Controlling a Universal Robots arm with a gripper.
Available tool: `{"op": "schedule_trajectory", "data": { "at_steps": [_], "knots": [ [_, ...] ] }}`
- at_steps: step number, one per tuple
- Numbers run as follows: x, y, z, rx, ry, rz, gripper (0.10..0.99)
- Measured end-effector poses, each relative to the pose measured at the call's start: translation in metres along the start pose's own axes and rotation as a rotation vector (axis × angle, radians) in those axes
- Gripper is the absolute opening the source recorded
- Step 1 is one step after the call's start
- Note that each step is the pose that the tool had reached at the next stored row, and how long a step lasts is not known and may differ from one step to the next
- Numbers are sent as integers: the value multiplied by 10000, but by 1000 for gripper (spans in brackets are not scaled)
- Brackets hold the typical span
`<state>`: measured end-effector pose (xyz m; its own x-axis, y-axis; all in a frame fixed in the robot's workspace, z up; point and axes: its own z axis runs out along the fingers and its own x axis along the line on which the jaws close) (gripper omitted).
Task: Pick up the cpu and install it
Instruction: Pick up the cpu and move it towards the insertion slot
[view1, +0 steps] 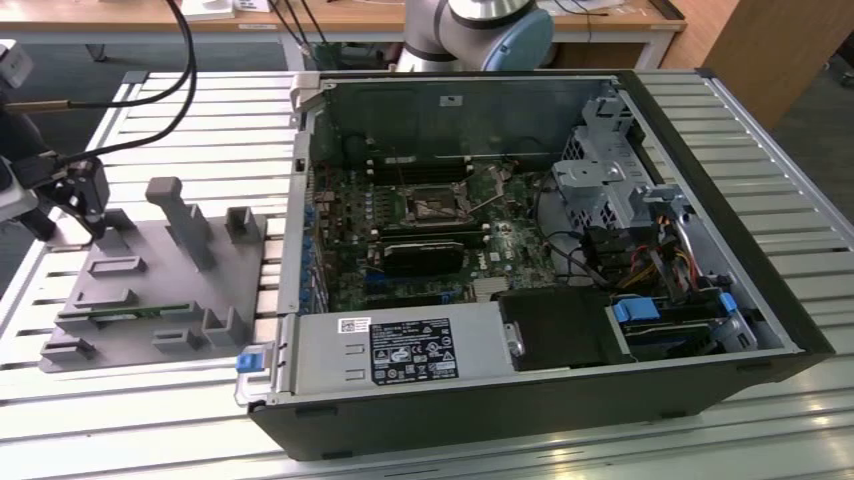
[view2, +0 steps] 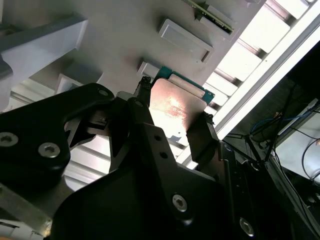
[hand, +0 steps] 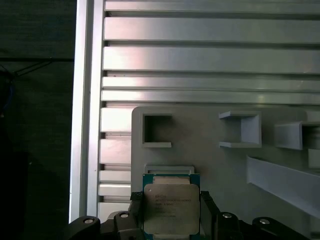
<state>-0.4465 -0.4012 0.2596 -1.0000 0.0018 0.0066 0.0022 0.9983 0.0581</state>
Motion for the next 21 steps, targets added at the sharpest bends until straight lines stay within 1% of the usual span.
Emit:
{"op": "schedule_trajectory", "data": {
  "at_steps": [21],
  "knots": [
    [1, 54, -98, 63, -1, 0, 541]
  ]
}}
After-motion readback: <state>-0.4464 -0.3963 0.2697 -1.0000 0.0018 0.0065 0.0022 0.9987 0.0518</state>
